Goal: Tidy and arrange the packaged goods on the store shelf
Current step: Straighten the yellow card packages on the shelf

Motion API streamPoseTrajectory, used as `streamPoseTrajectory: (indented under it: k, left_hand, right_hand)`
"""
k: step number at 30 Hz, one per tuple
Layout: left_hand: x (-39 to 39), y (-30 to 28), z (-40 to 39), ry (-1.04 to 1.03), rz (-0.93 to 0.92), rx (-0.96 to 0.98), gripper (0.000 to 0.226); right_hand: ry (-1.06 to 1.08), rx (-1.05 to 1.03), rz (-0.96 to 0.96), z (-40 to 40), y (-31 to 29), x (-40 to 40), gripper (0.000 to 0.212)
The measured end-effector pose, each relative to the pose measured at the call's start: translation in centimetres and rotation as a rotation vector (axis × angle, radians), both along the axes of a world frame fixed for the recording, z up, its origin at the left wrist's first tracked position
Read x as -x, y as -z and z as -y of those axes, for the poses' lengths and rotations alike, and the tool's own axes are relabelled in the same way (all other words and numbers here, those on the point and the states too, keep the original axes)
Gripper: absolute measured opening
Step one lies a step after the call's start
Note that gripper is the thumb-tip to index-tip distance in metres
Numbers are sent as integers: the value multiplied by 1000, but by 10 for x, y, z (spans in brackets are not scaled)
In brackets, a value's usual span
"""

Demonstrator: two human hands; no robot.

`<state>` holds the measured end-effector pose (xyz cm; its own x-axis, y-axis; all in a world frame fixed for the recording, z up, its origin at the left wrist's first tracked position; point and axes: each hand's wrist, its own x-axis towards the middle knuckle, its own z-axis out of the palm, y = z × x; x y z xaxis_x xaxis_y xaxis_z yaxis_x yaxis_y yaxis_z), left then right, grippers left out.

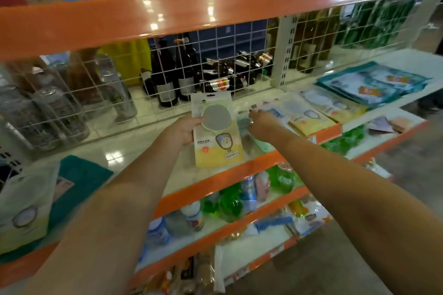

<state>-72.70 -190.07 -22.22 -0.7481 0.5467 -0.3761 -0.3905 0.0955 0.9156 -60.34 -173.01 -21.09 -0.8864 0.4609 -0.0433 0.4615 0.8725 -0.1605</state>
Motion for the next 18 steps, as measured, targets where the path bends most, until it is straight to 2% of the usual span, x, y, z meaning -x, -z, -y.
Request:
streamPoseTrajectory:
  k: [12, 18]
  left_hand:
    - [-44, 9, -139, 89, 26, -10, 42]
    - [-51, 5, -191, 163, 14, 45, 40]
  right_hand:
    - [63, 22, -5, -125, 8, -66, 50]
    - [133, 41, 18, -173, 11, -81, 43]
